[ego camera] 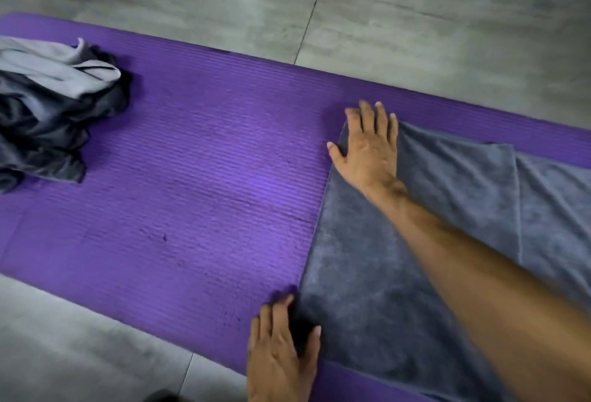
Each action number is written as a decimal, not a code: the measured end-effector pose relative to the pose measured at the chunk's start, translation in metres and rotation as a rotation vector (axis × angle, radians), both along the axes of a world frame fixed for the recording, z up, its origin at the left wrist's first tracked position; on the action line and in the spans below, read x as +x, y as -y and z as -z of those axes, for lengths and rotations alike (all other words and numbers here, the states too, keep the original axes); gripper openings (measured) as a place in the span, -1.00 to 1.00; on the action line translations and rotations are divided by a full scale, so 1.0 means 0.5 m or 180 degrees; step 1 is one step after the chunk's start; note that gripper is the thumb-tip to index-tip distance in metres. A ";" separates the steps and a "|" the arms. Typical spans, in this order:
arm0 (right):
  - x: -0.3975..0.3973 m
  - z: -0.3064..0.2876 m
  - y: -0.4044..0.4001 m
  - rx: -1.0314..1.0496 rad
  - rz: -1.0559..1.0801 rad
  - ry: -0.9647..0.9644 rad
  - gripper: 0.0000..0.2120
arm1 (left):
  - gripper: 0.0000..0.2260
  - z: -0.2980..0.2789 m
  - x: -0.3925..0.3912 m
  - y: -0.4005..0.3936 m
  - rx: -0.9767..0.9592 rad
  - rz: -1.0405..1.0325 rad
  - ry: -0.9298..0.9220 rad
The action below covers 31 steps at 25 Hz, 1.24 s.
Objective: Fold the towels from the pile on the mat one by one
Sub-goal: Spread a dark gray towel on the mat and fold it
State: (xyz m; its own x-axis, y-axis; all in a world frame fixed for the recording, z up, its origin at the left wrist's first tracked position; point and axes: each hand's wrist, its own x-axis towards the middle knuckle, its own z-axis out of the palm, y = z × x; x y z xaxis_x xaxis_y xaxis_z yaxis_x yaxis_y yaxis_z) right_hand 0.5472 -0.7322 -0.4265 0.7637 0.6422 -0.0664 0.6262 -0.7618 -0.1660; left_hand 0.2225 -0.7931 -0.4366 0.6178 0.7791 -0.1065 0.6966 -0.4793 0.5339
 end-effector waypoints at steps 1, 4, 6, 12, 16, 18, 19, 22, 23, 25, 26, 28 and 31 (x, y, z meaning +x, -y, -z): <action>-0.022 -0.008 0.003 -0.0032 0.0027 0.0220 -0.39 | -0.46 -0.005 0.002 -0.002 -0.0245 -0.0235 -0.0083; -0.072 -0.030 -0.003 -0.0281 0.0244 0.0021 -0.54 | -0.46 -0.005 0.001 -0.009 -0.0731 -0.0144 -0.0509; -0.067 -0.045 -0.015 -0.0114 0.0497 -0.0460 -0.66 | -0.56 -0.021 -0.003 -0.031 -0.1086 -0.0118 -0.0513; -0.068 -0.079 -0.060 0.0517 0.0643 -0.1048 -0.70 | -0.71 -0.069 -0.050 -0.119 -0.2169 -0.0384 0.0568; -0.096 -0.099 -0.139 0.0964 0.0397 -0.1767 -0.76 | -0.68 -0.073 -0.106 -0.202 -0.1803 -0.1257 0.0983; -0.132 -0.107 -0.168 0.1093 0.0081 -0.2409 -0.79 | -0.68 -0.084 -0.125 -0.242 -0.1593 -0.1493 0.1043; -0.151 -0.109 -0.170 0.1094 -0.0085 -0.2722 -0.80 | -0.67 -0.084 -0.132 -0.258 -0.1586 -0.1569 0.0981; -0.208 -0.104 -0.103 0.1046 -0.0602 -0.2579 -0.72 | -0.63 -0.072 -0.155 -0.285 -0.1361 -0.1735 0.0601; -0.232 -0.090 -0.052 0.1142 -0.0669 -0.2129 -0.67 | -0.73 -0.076 -0.155 -0.278 -0.1107 -0.1535 0.0528; -0.297 -0.051 0.079 0.1186 -0.0670 -0.1134 -0.56 | -0.70 -0.084 -0.124 -0.237 -0.0383 -0.1015 0.0075; -0.339 -0.028 0.152 0.1017 -0.0772 -0.0769 -0.53 | -0.64 -0.084 -0.098 -0.200 -0.0256 -0.0619 0.0092; -0.436 0.022 0.298 0.0614 -0.1202 -0.0420 -0.53 | -0.70 -0.091 -0.016 -0.097 -0.0334 0.0389 0.0313; -0.555 0.062 0.454 0.0530 -0.1536 -0.0212 -0.61 | -0.83 -0.077 0.082 0.030 -0.0561 0.1221 0.0275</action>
State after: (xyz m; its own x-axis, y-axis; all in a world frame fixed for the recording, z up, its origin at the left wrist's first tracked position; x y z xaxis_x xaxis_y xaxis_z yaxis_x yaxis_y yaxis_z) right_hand 0.2694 -0.9594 -0.4572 0.3752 0.9265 0.0284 0.8839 -0.3484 -0.3120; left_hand 0.2636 -0.8081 -0.3980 0.8717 0.4657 -0.1526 0.4347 -0.5911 0.6795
